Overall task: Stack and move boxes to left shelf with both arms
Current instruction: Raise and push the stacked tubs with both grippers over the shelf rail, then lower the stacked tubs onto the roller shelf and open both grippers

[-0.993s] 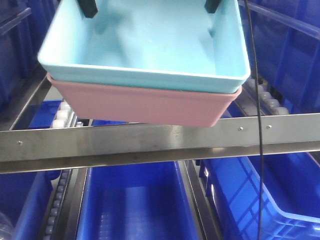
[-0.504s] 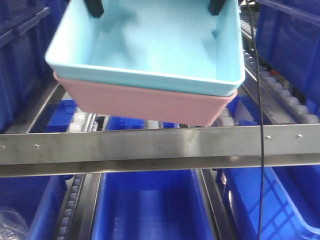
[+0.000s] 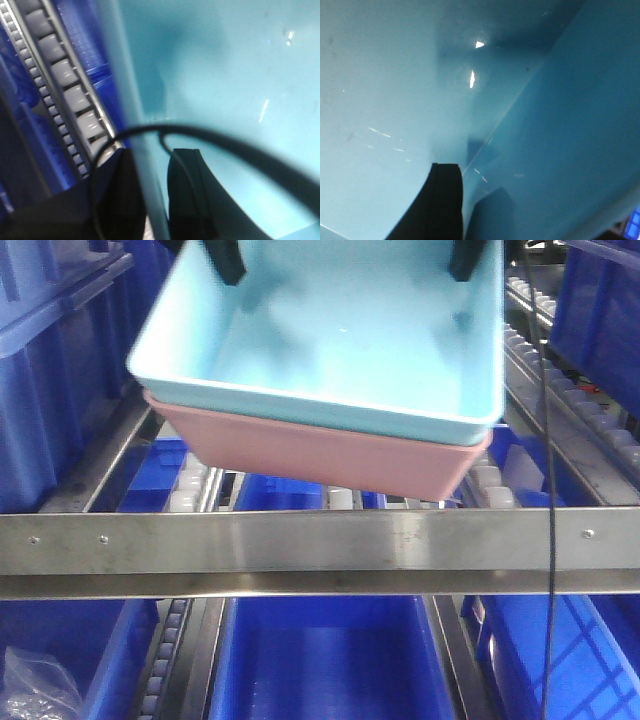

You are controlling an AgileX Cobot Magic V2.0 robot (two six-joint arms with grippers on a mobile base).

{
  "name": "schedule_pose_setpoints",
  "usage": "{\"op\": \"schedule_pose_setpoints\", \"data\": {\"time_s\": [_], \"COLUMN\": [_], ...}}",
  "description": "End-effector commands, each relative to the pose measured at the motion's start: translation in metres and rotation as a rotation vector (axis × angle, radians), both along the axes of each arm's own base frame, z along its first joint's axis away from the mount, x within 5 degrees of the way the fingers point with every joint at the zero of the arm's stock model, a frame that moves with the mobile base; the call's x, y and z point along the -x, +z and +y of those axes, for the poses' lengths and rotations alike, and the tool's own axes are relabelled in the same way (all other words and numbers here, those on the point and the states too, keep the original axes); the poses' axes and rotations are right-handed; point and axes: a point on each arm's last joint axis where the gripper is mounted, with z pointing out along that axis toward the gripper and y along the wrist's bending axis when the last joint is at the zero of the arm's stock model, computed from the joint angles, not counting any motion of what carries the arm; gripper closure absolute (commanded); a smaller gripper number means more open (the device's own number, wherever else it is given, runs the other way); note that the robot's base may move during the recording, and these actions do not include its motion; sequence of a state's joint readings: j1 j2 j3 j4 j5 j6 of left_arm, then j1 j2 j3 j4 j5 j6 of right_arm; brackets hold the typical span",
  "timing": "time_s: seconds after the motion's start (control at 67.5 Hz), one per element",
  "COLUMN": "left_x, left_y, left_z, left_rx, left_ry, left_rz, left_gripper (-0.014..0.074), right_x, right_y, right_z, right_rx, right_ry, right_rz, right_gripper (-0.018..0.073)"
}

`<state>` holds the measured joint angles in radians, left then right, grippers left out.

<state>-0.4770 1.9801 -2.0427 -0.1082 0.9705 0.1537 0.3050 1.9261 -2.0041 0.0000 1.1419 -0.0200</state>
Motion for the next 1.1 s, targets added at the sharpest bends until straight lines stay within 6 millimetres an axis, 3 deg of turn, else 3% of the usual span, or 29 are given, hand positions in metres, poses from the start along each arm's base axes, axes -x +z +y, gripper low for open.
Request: {"op": "schedule_pose_setpoints", "data": {"time_s": [0.0,0.178,0.415,1.008,1.082], "left_x": [0.045,0.046,0.03,0.016,0.016], "left_y": [0.071,0.073,0.054,0.036,0.034], "left_z": [-0.05,-0.062,-0.069,-0.077,-0.077], "left_rx": [0.382,0.405,0.428,0.438,0.432], "left_ry": [-0.15,-0.149,-0.108,-0.087,-0.089], "left_rz": [-0.174,-0.235,-0.228,-0.238,-0.229], "left_gripper": [0.0599,0.0599,0.0599,0.0595,0.0592], "right_x": [0.016,0.013,0.007,-0.021,-0.021], "right_y": [0.05,0.051,0.051,0.004,0.004], "right_z": [0.026,0.02,0.019,0.022,0.022], "right_rx": [-0.259,-0.261,-0.262,-0.158,-0.157], "right_ry": [0.097,0.08,0.069,0.054,0.054], "right_rz": [-0.183,-0.197,-0.237,-0.167,-0.163], "right_gripper": [0.0503,0.0503,0.0503,0.0495,0.039]}}
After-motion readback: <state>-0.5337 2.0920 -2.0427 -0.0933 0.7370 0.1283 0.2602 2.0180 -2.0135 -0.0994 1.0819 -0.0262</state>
